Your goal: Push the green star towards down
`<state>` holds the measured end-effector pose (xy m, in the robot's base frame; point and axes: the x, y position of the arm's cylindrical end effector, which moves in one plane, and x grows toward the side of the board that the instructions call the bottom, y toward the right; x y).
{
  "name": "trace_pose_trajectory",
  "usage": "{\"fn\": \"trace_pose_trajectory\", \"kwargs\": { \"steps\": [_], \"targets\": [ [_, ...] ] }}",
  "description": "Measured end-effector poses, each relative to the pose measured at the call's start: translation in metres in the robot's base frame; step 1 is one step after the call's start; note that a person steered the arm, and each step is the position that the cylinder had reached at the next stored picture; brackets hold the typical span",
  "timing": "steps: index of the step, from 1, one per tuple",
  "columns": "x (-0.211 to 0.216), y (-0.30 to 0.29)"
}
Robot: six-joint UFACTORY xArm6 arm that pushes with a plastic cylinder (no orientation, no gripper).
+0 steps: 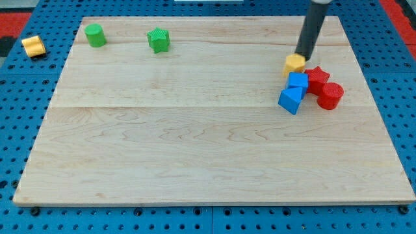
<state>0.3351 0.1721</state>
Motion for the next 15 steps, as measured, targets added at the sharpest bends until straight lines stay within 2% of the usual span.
{"fn": "trace_pose_trajectory", "kwargs": {
  "steps": [1, 2, 4, 6, 8, 9, 11, 12, 13, 14, 15],
  "targets": [
    [-0.006, 0.001],
    [-0.01, -0.053],
    [0.019, -0.044],
    [-0.124, -0.11],
    [-0.115, -0.237],
    [-0.125, -0.265],
    [-0.093, -0.289],
    [-0.092, -0.29],
    [-0.065, -0.295],
    [-0.013, -0.287],
    [0.003, -0.286]
  ]
}}
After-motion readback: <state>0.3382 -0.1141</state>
